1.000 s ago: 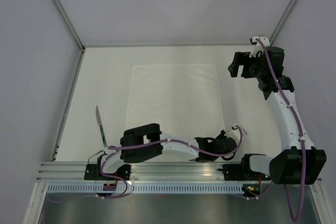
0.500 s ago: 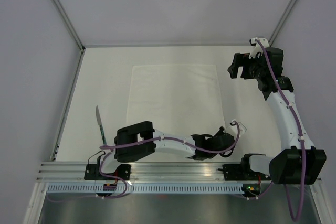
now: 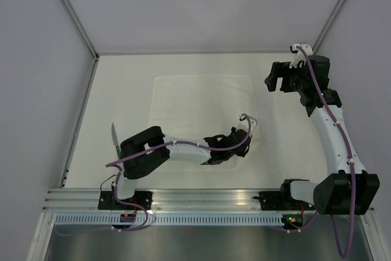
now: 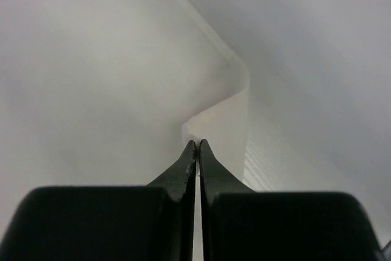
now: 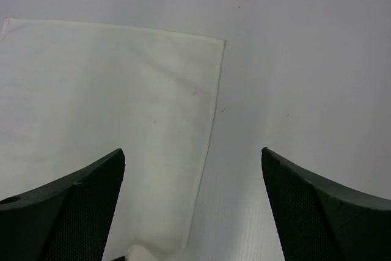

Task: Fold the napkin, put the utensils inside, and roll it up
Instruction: Fold the napkin at the center of the board.

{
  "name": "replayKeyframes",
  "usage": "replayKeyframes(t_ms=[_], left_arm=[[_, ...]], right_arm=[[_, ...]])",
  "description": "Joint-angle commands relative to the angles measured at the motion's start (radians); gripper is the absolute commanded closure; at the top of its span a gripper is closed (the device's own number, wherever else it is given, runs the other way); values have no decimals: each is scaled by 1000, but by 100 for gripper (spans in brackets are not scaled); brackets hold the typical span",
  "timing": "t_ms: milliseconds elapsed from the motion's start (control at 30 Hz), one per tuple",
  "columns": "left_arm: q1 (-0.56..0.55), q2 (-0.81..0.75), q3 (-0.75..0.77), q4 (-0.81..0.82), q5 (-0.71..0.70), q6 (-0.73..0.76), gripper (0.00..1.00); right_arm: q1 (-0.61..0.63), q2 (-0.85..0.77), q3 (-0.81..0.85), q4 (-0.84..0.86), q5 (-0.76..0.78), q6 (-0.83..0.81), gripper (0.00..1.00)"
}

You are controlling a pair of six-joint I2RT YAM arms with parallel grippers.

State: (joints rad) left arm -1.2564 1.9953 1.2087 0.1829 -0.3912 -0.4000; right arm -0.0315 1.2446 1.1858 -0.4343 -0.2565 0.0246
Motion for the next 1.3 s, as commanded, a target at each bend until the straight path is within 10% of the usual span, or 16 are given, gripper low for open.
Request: replayKeyframes(t_ms=[0, 1267], left_arm=[[66, -89, -41, 70, 60, -89, 98], [756, -116, 72, -59, 333, -54, 98]], right_arm=[[-5, 3, 1, -18, 3, 5, 3], [1, 121, 34, -73, -122, -15, 4]])
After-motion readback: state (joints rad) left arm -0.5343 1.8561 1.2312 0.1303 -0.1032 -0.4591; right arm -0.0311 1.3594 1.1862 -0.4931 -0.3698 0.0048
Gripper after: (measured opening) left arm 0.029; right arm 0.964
